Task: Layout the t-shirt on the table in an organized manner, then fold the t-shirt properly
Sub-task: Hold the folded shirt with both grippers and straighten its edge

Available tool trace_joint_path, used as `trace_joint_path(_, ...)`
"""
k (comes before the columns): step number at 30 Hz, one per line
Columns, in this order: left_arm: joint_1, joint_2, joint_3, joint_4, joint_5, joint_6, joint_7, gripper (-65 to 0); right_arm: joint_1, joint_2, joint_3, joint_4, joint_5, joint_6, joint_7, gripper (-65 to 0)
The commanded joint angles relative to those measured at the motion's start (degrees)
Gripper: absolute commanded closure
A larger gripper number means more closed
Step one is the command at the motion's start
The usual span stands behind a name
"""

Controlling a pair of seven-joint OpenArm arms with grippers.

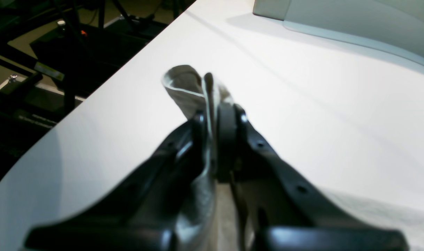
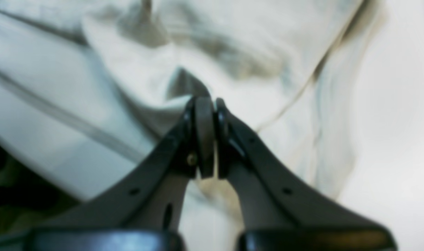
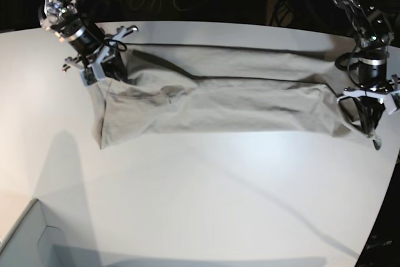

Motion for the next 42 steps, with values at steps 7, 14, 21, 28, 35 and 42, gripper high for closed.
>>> trace_joint_path(7, -0.32, -0.50, -0.12, 0.98, -0.66, -0.12, -1.78, -0.1, 6.65, 0.60, 0.26, 0.56, 1.04, 0.19, 1.53, 0.0)
trace_joint_path(14, -0.23, -0.50, -0.12, 0.98, -0.66, -0.12, -1.78, -0.1, 11.92, 1.31, 0.08, -8.67, 1.04, 0.19, 1.53, 0.0)
trace_joint_path(21, -0.23, -0.59, -0.12, 0.98, -0.66, -0.12, -1.78, -0.1, 16.05, 3.24, 0.26, -17.90, 0.95, 0.19, 1.53, -2.3)
trace_joint_path(28, -0.32, -0.59, -0.12, 0.98, -0.66, -0.12, -1.78, -0.1, 15.61, 5.26, 0.44, -18.43, 0.95, 0.19, 1.53, -31.5)
trace_joint_path(35, -0.58, -0.50, -0.12, 0.98, -0.66, -0.12, -1.78, -0.1, 13.85, 2.80, 10.90, -13.33, 1.13, 0.19, 1.53, -38.1)
trace_joint_path(42, -0.23, 1.34, 0.14, 1.77, -0.66, -0.12, -1.78, -0.1, 9.90, 1.66, 12.04, -5.59, 1.13, 0.19, 1.53, -38.1)
